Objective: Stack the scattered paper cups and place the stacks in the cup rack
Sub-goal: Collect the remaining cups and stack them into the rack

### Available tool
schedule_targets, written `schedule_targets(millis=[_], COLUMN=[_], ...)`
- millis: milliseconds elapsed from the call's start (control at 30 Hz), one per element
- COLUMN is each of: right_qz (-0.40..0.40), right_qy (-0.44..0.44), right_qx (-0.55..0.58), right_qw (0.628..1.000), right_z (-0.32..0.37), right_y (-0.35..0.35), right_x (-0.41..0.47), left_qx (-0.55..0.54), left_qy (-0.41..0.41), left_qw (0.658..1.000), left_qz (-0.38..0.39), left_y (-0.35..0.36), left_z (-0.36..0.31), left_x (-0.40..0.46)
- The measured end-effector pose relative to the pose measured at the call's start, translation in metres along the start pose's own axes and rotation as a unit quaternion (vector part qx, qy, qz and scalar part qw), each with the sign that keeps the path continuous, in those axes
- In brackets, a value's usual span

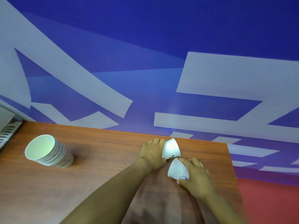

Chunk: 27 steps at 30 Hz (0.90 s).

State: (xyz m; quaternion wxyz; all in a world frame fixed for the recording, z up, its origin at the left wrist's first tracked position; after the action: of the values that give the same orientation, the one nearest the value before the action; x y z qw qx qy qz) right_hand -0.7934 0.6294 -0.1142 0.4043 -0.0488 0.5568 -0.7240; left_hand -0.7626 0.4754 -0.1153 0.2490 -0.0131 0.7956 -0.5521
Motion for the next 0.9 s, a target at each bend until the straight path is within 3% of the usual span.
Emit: schedule_targets(millis=[233, 367, 500, 600, 900], right_qz=[-0.063, -0.099, -0.122, -0.129, -0.174], right_qy=[-0.001, -0.035, -0.080, -0.102, -0.106], right_qx=[0.098, 0.156, 0.164, 0.143, 0.138], right_qw=[0.993, 0.982, 0.976, 0.976, 0.969], right_z=[0.011, 0.054, 0.110, 0.145, 0.252], right_y=[-0.028, -0.049, -0.064, -0.065, -0.053], right_x=[-0.030, -0.052, -0.079, -0.104, -0.156], left_qx=[-0.104, -0.184, -0.250, -0.237, -0.313], left_qy=[-0.028, -0.033, -0.017, -0.012, 0.049], left_qw=[0.994, 0.982, 0.965, 0.964, 0.932], left_qz=[-0.009, -0.028, -0.079, -0.123, -0.179], left_y=[-0.017, -0.039, -0.067, -0.087, -0.122], left_z=[0.037, 0.057, 0.081, 0.101, 0.181], left_x=[-0.046, -0.094, -0.151, -0.195, -0.295])
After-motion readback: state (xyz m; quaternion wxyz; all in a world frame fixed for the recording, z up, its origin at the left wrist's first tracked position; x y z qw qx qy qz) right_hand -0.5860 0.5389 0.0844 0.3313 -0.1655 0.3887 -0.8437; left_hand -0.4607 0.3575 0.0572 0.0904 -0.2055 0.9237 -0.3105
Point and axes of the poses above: each hand's wrist, its own x-axis towards the middle knuckle, its own y-axis out of the palm, z = x × y, the point moved 9 cm from there along x, towards the middle knuckle, and after that the axes turned 3 degrees about z, right-handed, at the moved point
